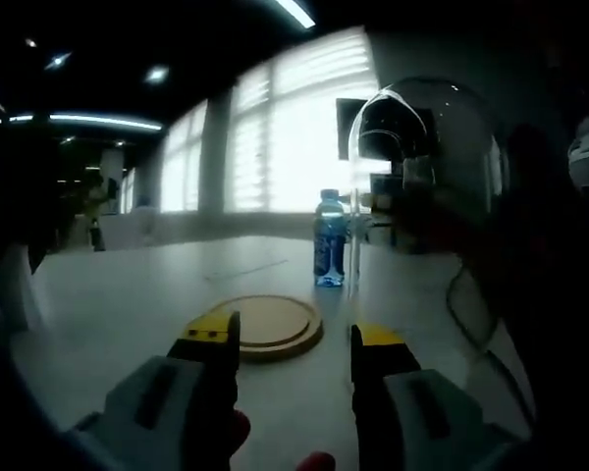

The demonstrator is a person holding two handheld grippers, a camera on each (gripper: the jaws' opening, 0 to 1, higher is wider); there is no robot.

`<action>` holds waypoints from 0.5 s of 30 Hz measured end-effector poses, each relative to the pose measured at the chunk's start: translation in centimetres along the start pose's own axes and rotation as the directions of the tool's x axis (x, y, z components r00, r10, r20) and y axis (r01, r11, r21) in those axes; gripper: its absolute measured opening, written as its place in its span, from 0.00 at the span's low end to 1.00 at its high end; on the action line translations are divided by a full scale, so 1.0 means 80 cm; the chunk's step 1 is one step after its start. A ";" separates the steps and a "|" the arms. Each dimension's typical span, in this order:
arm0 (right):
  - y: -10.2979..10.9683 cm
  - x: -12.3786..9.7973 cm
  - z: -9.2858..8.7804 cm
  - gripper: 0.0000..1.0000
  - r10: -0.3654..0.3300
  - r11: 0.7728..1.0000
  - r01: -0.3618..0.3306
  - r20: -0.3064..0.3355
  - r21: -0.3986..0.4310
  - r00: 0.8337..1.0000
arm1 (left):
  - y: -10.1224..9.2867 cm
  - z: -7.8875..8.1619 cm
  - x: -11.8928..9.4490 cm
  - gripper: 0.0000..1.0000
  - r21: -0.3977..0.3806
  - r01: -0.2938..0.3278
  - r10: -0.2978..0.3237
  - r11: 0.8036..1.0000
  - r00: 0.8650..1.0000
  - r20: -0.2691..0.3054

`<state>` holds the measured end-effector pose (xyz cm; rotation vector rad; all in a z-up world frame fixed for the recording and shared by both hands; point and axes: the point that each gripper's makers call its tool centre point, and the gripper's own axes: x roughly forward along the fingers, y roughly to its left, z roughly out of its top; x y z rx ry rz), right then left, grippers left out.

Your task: Open the cover put in the Mizone put the cover back on

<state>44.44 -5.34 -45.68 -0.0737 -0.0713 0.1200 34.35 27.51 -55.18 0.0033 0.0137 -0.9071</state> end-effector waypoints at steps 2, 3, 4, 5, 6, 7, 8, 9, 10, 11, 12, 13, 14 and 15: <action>-0.004 0.008 0.003 0.27 -0.003 1.000 0.003 -0.002 0.007 1.000 | 0.000 0.001 0.000 0.35 0.000 -0.001 0.001 1.000 1.000 0.002; -0.005 0.015 0.005 0.27 0.001 1.000 -0.001 -0.006 0.017 1.000 | -0.001 0.000 0.000 0.35 0.000 0.001 -0.001 1.000 1.000 0.001; -0.005 0.019 0.007 0.27 0.002 1.000 -0.002 -0.006 0.022 1.000 | -0.001 0.000 0.000 0.35 0.002 0.001 -0.001 1.000 1.000 0.000; -0.005 0.023 0.010 0.27 0.003 1.000 -0.003 -0.001 0.026 1.000 | -0.001 0.000 0.000 0.35 0.003 0.002 -0.002 1.000 1.000 -0.001; -0.005 0.027 0.012 0.27 0.003 1.000 -0.003 0.000 0.030 1.000 | -0.001 0.000 0.000 0.35 0.001 0.002 -0.002 1.000 1.000 -0.001; -0.005 0.031 0.014 0.27 0.004 0.999 -0.004 -0.001 0.032 1.000 | -0.001 0.000 0.000 0.35 -0.001 0.002 -0.002 1.000 1.000 0.000; -0.005 0.034 0.014 0.27 0.005 0.999 -0.005 -0.002 0.035 1.000 | 0.000 0.001 0.000 0.35 -0.001 0.001 -0.001 1.000 1.000 0.002; -0.004 0.037 0.015 0.27 0.008 0.999 -0.008 -0.003 0.035 1.000 | 0.000 0.001 0.000 0.35 -0.002 0.000 0.000 1.000 1.000 0.003; -0.003 0.040 0.015 0.27 0.009 0.999 -0.009 -0.006 0.033 1.000 | 0.001 0.002 -0.001 0.35 -0.005 -0.002 0.002 1.000 1.000 0.006; -0.004 0.042 0.014 0.27 0.007 1.000 -0.006 -0.010 0.029 1.000 | 0.001 0.002 -0.001 0.35 -0.007 -0.003 0.003 1.000 1.000 0.007; -0.005 0.044 0.015 0.27 0.005 1.000 -0.004 -0.008 0.023 1.000 | 0.002 0.002 -0.001 0.35 -0.010 -0.004 0.004 1.000 1.000 0.008; -0.005 0.045 0.016 0.26 0.005 1.000 -0.005 -0.007 0.019 1.000 | 0.002 0.002 -0.001 0.35 -0.015 -0.005 0.005 1.000 1.000 0.009; -0.005 0.048 0.016 0.26 0.012 1.000 -0.012 -0.010 0.013 1.000 | 0.002 0.002 0.000 0.35 -0.018 -0.004 0.005 1.000 1.000 0.009; -0.001 0.050 0.010 0.26 0.038 0.999 -0.038 -0.044 0.003 0.998 | 0.002 0.001 0.000 0.35 -0.021 -0.003 0.003 1.000 1.000 0.009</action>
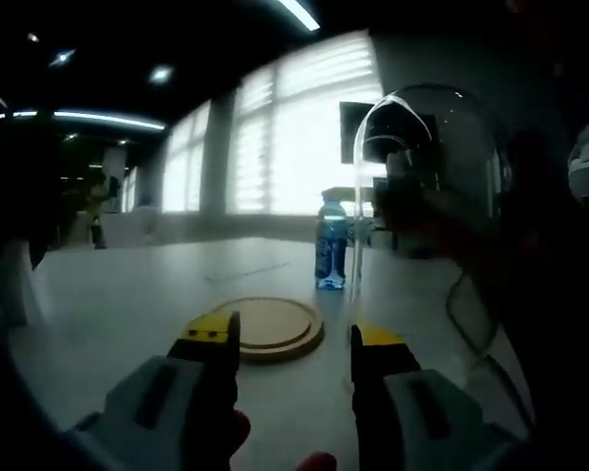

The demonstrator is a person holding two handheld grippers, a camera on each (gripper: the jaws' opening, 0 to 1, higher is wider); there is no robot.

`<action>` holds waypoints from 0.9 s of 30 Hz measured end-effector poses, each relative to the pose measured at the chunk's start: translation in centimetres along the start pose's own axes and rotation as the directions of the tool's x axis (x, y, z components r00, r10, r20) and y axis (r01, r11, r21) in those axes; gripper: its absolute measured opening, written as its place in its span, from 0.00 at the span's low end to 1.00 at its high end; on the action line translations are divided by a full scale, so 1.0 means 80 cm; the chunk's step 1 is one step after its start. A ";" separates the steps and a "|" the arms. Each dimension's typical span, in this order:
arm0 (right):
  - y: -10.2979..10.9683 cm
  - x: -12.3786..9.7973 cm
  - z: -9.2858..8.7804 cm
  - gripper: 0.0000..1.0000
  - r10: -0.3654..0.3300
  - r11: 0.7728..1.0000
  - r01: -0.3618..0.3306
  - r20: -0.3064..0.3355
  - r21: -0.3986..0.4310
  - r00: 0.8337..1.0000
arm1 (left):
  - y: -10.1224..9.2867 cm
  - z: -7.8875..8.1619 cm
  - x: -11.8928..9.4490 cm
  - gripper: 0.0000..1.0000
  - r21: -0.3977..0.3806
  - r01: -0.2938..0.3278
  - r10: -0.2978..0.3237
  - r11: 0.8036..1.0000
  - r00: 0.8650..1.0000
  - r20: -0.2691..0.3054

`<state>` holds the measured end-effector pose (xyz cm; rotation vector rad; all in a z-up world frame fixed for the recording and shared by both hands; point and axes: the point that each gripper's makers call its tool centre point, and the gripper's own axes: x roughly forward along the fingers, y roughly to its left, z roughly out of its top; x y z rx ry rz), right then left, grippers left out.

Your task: Open the cover put in the Mizone put the cover back on

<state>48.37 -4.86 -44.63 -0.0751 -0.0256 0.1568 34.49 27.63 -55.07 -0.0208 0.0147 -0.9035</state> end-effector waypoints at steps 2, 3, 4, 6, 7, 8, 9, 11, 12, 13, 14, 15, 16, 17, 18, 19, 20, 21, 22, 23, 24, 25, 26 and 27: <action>0.001 0.004 0.000 0.26 0.004 1.000 -0.005 -0.008 -0.022 1.000 | 0.000 -0.001 0.000 0.35 -0.005 -0.001 0.001 1.000 1.000 0.000; 0.000 0.005 -0.002 0.26 0.003 0.999 -0.004 -0.022 -0.043 1.000 | 0.000 -0.001 0.000 0.35 -0.006 0.000 0.000 1.000 1.000 0.001; 0.001 0.005 -0.003 0.26 0.010 0.998 -0.011 -0.027 -0.057 1.000 | 0.000 -0.001 0.000 0.35 -0.008 0.001 -0.001 1.000 1.000 0.002; 0.000 0.006 -0.002 0.26 0.016 0.999 -0.018 -0.028 -0.050 0.999 | 0.001 -0.001 0.001 0.35 -0.009 -0.001 0.001 1.000 1.000 0.003; 0.000 0.007 -0.002 0.26 0.024 0.999 -0.025 -0.031 -0.038 0.999 | 0.002 -0.001 0.001 0.35 -0.010 -0.002 0.002 1.000 1.000 0.003; -0.001 0.007 -0.002 0.26 0.032 0.999 -0.033 -0.033 -0.025 0.999 | 0.002 -0.001 0.001 0.35 -0.012 -0.003 0.003 1.000 1.000 0.004; -0.001 0.009 -0.003 0.26 0.037 0.999 -0.038 -0.036 -0.018 0.999 | 0.003 -0.001 0.001 0.35 -0.014 -0.005 0.005 1.000 1.000 0.005; -0.002 0.010 -0.004 0.26 0.041 0.999 -0.042 -0.041 -0.013 0.998 | 0.004 -0.002 0.001 0.35 -0.019 -0.009 0.009 1.000 1.000 0.005; -0.002 0.012 -0.004 0.26 0.046 0.999 -0.047 -0.044 -0.013 0.998 | 0.005 -0.001 0.001 0.35 -0.021 -0.011 0.011 1.000 1.000 0.007; -0.003 0.014 -0.005 0.26 0.048 0.999 -0.049 -0.050 -0.013 0.998 | 0.006 -0.001 0.001 0.35 -0.027 -0.015 0.016 1.000 1.000 0.009; -0.003 0.015 -0.007 0.26 0.057 0.998 -0.058 -0.067 -0.020 0.996 | 0.007 0.000 0.001 0.35 -0.030 -0.019 0.020 0.999 1.000 0.010; -0.002 0.017 -0.008 0.26 0.072 0.997 -0.073 -0.077 -0.010 0.994 | 0.008 -0.001 0.001 0.35 -0.028 -0.023 0.023 0.999 1.000 0.010; 0.000 0.018 -0.009 0.25 0.085 0.996 -0.085 -0.087 0.002 0.993 | 0.008 0.000 0.000 0.35 -0.023 -0.023 0.023 0.999 1.000 0.008; 0.002 0.018 -0.012 0.25 0.092 0.996 -0.093 -0.096 0.001 0.991 | 0.007 0.001 0.000 0.35 -0.015 -0.024 0.024 1.000 1.000 0.009; 0.001 0.016 -0.014 0.25 0.103 0.991 -0.112 -0.119 -0.075 0.988 | 0.005 0.003 -0.001 0.35 -0.008 -0.022 0.022 1.000 1.000 0.015; 0.001 0.016 -0.008 0.25 0.098 0.990 -0.108 -0.098 -0.095 0.990 | 0.004 0.006 -0.001 0.35 -0.007 -0.018 0.018 1.000 1.000 0.021; 0.004 0.014 -0.010 0.25 0.107 0.988 -0.118 -0.115 -0.097 0.988 | 0.002 0.007 -0.001 0.35 -0.005 -0.016 0.016 1.000 1.000 0.025; 0.004 0.016 -0.010 0.25 0.112 0.987 -0.125 -0.130 -0.097 0.985 | 0.002 0.008 -0.002 0.35 0.000 -0.016 0.016 1.000 0.999 0.028; 0.004 0.018 -0.010 0.25 0.116 0.986 -0.132 -0.146 -0.101 0.983 | 0.002 0.009 -0.002 0.35 0.004 -0.017 0.017 1.000 0.999 0.028; 0.005 0.020 -0.011 0.26 0.126 0.985 -0.142 -0.156 -0.101 0.980 | 0.004 0.009 -0.002 0.35 0.006 -0.021 0.021 1.000 0.999 0.030; 0.005 0.024 -0.011 0.26 0.132 0.985 -0.149 -0.172 -0.087 0.976 | 0.005 0.010 -0.003 0.35 0.006 -0.025 0.025 1.000 0.999 0.032; 0.005 0.026 -0.013 0.26 0.133 0.985 -0.152 -0.186 -0.086 0.973 | 0.007 0.010 -0.003 0.35 0.004 -0.030 0.030 1.000 0.999 0.032; 0.006 0.026 -0.014 0.27 0.134 0.982 -0.157 -0.200 -0.101 0.971 | 0.009 0.009 -0.004 0.35 0.004 -0.038 0.038 0.999 0.999 0.031; 0.006 0.026 -0.014 0.27 0.141 0.980 -0.165 -0.201 -0.108 0.969 | 0.012 0.009 -0.004 0.35 0.004 -0.045 0.045 0.999 0.999 0.031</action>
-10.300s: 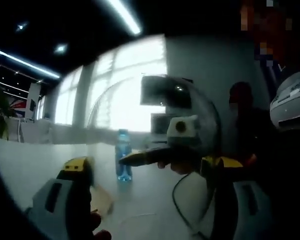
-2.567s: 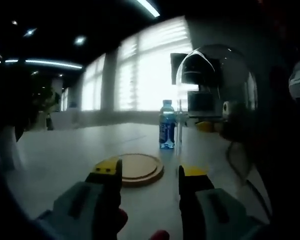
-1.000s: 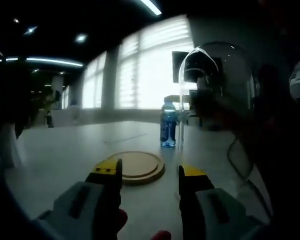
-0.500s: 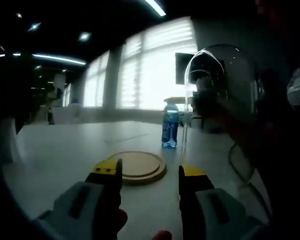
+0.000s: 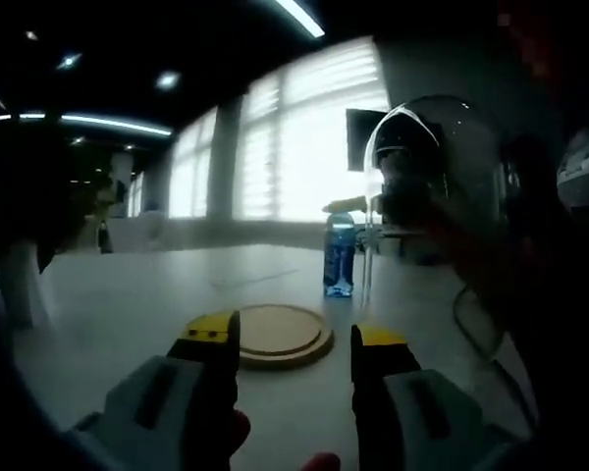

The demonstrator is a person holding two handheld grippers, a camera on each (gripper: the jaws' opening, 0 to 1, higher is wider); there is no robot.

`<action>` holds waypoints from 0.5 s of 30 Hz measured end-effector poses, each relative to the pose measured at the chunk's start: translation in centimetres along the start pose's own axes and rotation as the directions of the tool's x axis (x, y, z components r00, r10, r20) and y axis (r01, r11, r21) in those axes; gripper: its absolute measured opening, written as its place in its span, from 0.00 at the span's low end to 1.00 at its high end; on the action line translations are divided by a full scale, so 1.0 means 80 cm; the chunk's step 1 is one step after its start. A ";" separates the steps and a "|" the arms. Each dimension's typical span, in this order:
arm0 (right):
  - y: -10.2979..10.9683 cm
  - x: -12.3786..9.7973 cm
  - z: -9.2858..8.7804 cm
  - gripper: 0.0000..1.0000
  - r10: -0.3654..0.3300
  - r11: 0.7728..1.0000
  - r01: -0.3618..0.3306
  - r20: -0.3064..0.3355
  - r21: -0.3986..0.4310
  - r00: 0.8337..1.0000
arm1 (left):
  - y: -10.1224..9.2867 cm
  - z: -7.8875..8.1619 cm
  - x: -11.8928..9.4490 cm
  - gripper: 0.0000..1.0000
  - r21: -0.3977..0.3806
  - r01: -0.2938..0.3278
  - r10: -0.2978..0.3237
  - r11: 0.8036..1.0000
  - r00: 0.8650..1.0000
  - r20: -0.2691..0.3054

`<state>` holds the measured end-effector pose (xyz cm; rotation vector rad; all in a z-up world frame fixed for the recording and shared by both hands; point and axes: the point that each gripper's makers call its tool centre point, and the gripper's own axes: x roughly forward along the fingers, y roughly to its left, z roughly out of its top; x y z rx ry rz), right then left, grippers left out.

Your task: Open the cover put in the Mizone put the cover back on

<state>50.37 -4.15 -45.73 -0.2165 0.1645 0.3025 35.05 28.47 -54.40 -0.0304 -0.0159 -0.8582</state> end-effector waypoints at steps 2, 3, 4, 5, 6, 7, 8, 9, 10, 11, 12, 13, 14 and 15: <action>0.000 0.001 -0.001 0.27 0.018 1.000 -0.018 0.009 0.016 1.000 | 0.003 -0.001 0.000 0.35 -0.001 -0.010 0.010 1.000 1.000 -0.003; 0.002 0.000 -0.001 0.27 0.023 0.998 -0.024 0.026 0.060 0.999 | 0.004 -0.002 0.000 0.35 -0.004 -0.013 0.013 1.000 1.000 -0.004; 0.002 0.001 -0.001 0.27 0.024 0.996 -0.028 0.052 0.082 0.998 | 0.005 -0.003 0.000 0.35 -0.005 -0.014 0.014 1.000 1.000 -0.005; 0.002 0.002 -0.002 0.27 0.039 0.998 -0.041 0.048 0.053 0.998 | 0.005 -0.004 0.001 0.35 -0.006 -0.014 0.014 1.000 1.000 -0.005; 0.000 0.004 -0.001 0.27 0.034 0.997 -0.037 0.045 0.061 0.998 | 0.005 -0.005 0.001 0.35 -0.007 -0.015 0.015 1.000 1.000 -0.011; 0.001 0.005 -0.001 0.27 0.035 0.997 -0.038 0.040 0.066 0.999 | 0.004 -0.006 0.002 0.35 -0.001 -0.016 0.016 1.000 1.000 -0.016; 0.002 0.005 -0.002 0.27 0.039 0.997 -0.042 0.040 0.066 0.998 | 0.002 -0.006 0.002 0.35 0.008 -0.016 0.016 1.000 1.000 -0.017; 0.003 0.005 -0.002 0.27 0.038 0.997 -0.041 0.042 0.064 0.998 | 0.002 -0.006 0.001 0.35 0.009 -0.014 0.015 1.000 1.000 -0.017; 0.003 0.006 -0.002 0.27 0.033 0.998 -0.035 0.043 0.058 0.999 | 0.001 -0.005 0.001 0.35 0.009 -0.012 0.012 1.000 1.000 -0.017; 0.003 0.007 -0.002 0.27 0.033 0.998 -0.035 0.043 0.057 0.999 | -0.001 -0.005 0.001 0.35 0.008 -0.010 0.010 1.000 1.000 -0.016; 0.003 0.007 -0.001 0.27 0.032 0.998 -0.034 0.045 0.055 0.998 | -0.002 -0.004 0.002 0.35 0.009 -0.006 0.006 1.000 1.000 -0.016; 0.003 0.007 -0.002 0.27 0.031 0.998 -0.033 0.045 0.053 0.998 | -0.002 -0.005 0.002 0.35 0.009 -0.003 0.004 1.000 1.000 -0.017; 0.002 0.006 -0.002 0.27 0.034 0.998 -0.036 0.046 0.055 0.998 | -0.002 -0.006 0.003 0.35 0.003 -0.006 0.006 1.000 1.000 -0.020; 0.002 0.007 -0.002 0.27 0.035 0.998 -0.038 0.046 0.056 0.998 | -0.002 -0.007 0.003 0.35 -0.001 -0.005 0.005 1.000 1.000 -0.024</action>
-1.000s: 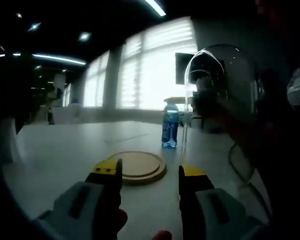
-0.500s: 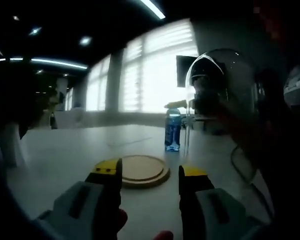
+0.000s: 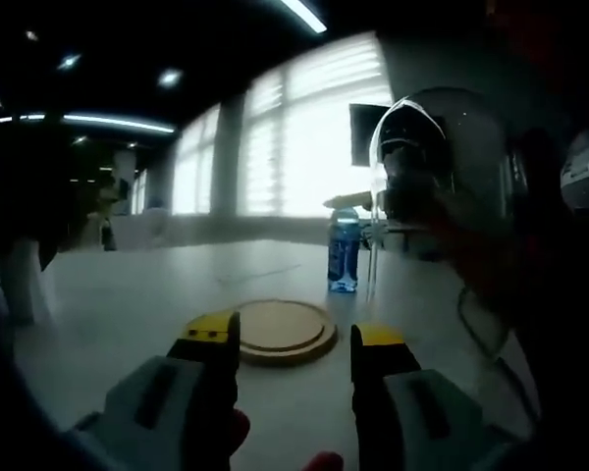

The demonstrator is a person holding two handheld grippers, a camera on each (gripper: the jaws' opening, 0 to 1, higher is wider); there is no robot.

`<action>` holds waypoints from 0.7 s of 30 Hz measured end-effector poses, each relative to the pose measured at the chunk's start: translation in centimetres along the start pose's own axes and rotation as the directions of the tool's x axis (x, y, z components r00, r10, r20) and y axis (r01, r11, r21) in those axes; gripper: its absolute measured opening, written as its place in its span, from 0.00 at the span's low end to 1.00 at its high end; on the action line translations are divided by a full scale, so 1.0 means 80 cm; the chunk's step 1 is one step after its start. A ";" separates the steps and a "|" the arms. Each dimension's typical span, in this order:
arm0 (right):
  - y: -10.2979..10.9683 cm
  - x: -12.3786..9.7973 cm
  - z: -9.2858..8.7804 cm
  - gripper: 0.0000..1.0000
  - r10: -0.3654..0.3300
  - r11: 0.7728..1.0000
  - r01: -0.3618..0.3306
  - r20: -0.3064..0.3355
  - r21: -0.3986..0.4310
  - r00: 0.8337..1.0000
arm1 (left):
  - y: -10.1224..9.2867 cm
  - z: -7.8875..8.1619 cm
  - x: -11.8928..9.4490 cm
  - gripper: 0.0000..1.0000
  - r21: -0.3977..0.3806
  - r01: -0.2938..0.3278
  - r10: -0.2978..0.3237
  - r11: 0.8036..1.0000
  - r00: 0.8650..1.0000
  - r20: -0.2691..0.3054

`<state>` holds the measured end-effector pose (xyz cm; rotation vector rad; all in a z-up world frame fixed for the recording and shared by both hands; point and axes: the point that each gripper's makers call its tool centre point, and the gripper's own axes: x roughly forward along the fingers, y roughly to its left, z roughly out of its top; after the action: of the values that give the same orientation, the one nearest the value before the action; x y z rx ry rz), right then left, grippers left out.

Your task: Open the cover put in the Mizone put the cover back on

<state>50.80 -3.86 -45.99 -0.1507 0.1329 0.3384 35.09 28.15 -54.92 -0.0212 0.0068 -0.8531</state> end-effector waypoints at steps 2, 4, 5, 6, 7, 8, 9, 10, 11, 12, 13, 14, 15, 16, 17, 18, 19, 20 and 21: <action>0.000 0.000 0.000 0.27 -0.001 1.000 0.001 -0.001 -0.002 1.000 | 0.000 -0.001 0.000 0.35 -0.006 -0.001 0.001 1.000 1.000 -0.005; 0.001 0.000 0.000 0.27 -0.004 1.000 0.004 0.000 -0.002 1.000 | 0.002 0.001 0.002 0.38 -0.047 -0.015 0.015 0.999 1.000 0.003; 0.001 -0.001 0.000 0.27 -0.007 1.000 0.007 0.002 0.000 1.000 | 0.004 0.001 0.002 0.39 -0.054 -0.019 0.019 0.998 1.000 0.003; 0.000 -0.001 0.000 0.27 -0.009 1.000 0.009 0.003 0.000 1.000 | 0.005 0.001 0.002 0.40 -0.050 -0.025 0.025 0.998 1.000 -0.001; 0.000 -0.001 0.000 0.27 -0.011 1.000 0.011 0.004 0.001 1.000 | 0.008 -0.002 0.002 0.41 -0.042 -0.047 0.046 0.998 0.999 -0.014; 0.000 0.000 0.000 0.27 -0.011 1.000 0.011 0.005 0.001 1.000 | 0.009 -0.003 0.002 0.42 -0.043 -0.051 0.050 0.998 0.999 -0.018; 0.000 0.000 0.000 0.27 -0.011 1.000 0.011 0.006 0.001 1.000 | 0.002 -0.005 0.003 0.34 -0.011 -0.012 0.012 1.000 0.999 -0.035; 0.000 -0.001 0.000 0.27 -0.010 1.000 0.010 0.006 0.002 1.000 | 0.002 0.000 0.002 0.24 0.029 -0.017 0.018 0.999 1.000 -0.021; 0.000 -0.001 0.000 0.27 -0.009 1.000 0.009 0.006 0.003 1.000 | 0.005 0.006 0.002 0.18 0.020 -0.048 0.048 0.999 0.999 0.007; 0.000 -0.001 0.000 0.27 -0.008 1.000 0.008 0.007 0.003 1.000 | 0.007 0.015 0.003 0.19 0.024 -0.061 0.060 0.998 0.997 0.045; 0.000 -0.001 0.000 0.27 -0.009 1.000 0.009 0.007 0.004 1.000 | 0.001 0.020 0.002 0.19 0.044 -0.040 0.037 0.998 0.997 0.062; 0.000 -0.001 0.000 0.27 -0.009 1.000 0.009 0.007 0.005 1.000 | 0.000 0.022 0.001 0.22 0.069 -0.036 0.032 0.997 0.997 0.071; 0.000 0.000 0.000 0.27 -0.009 1.000 0.009 0.007 0.004 1.000 | 0.000 0.026 -0.001 0.25 0.108 -0.050 0.040 0.993 0.995 0.086; 0.000 0.000 0.000 0.27 -0.010 1.000 0.010 0.007 0.004 1.000 | 0.002 0.027 -0.003 0.27 0.147 -0.066 0.053 0.987 0.995 0.090; 0.000 0.000 0.000 0.27 -0.010 1.000 0.010 0.008 0.004 1.000 | 0.002 0.028 -0.004 0.27 0.160 -0.072 0.058 0.984 0.994 0.091; 0.000 0.000 0.000 0.28 -0.010 1.000 0.010 0.009 0.004 1.000 | 0.001 0.027 -0.004 0.25 0.146 -0.065 0.052 0.987 0.995 0.088; 0.000 0.000 0.000 0.28 -0.009 1.000 0.009 0.009 0.004 1.000 | 0.001 0.021 -0.005 0.22 0.095 -0.056 0.050 0.994 0.997 0.063; 0.000 0.000 0.000 0.28 -0.009 1.000 0.009 0.010 0.004 1.000 | 0.001 0.021 -0.006 0.19 0.067 -0.056 0.051 0.996 0.997 0.062; 0.000 0.000 0.000 0.28 -0.008 1.000 0.008 0.011 0.006 1.000 | 0.005 0.022 -0.008 0.18 0.037 -0.083 0.080 0.996 0.994 0.072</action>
<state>50.81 -3.84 -46.00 -0.1437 0.1227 0.3309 35.02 28.90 -53.14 -0.0136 -0.0746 -0.7704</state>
